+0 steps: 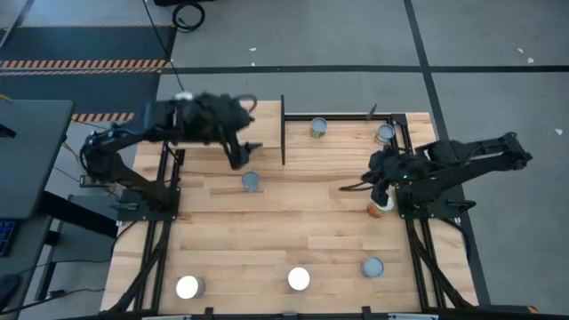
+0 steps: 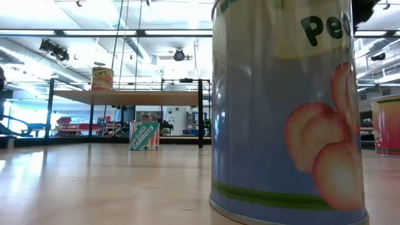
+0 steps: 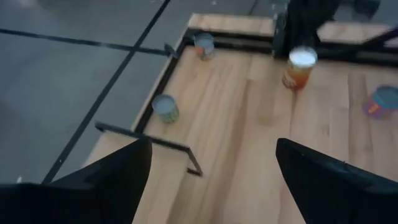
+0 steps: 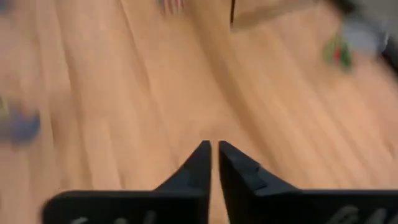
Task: Pick and place cans onto a shelf
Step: Put the large canned corn on the shelf
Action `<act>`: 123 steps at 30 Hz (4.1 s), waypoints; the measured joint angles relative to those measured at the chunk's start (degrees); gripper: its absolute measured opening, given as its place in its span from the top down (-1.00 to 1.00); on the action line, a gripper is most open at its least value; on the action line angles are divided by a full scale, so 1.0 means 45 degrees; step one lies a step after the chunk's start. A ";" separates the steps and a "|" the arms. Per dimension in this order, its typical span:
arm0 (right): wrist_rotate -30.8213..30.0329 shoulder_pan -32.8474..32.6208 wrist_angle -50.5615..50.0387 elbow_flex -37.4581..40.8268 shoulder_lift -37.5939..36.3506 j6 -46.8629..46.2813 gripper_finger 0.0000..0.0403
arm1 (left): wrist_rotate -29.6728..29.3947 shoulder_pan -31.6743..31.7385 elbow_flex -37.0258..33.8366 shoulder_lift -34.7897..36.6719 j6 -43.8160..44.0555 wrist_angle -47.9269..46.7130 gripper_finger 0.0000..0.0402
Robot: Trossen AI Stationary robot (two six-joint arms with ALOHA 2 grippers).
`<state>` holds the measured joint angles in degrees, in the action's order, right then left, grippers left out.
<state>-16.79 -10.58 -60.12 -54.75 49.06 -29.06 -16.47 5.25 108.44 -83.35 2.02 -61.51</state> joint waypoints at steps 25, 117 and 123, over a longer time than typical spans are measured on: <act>0.3420 -0.0618 -0.2835 0.0289 0.5614 -1.0653 0.27 | -0.2015 -0.7718 -1.0754 0.2307 0.3746 0.7244 -0.73; -0.1916 -0.5538 -0.6630 -1.4743 1.4720 0.0484 0.06 | -0.0883 -0.6463 -1.2549 0.0100 0.3403 0.6948 -0.76; -0.1434 -0.5436 -0.6011 -1.2485 1.3737 -0.0071 -0.03 | 0.0347 -0.5727 -1.2539 -0.0402 0.2776 0.8041 -0.76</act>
<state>-23.24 -35.05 -87.17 -110.94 110.87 -29.38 -14.91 -20.52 52.01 -85.16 14.52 -25.32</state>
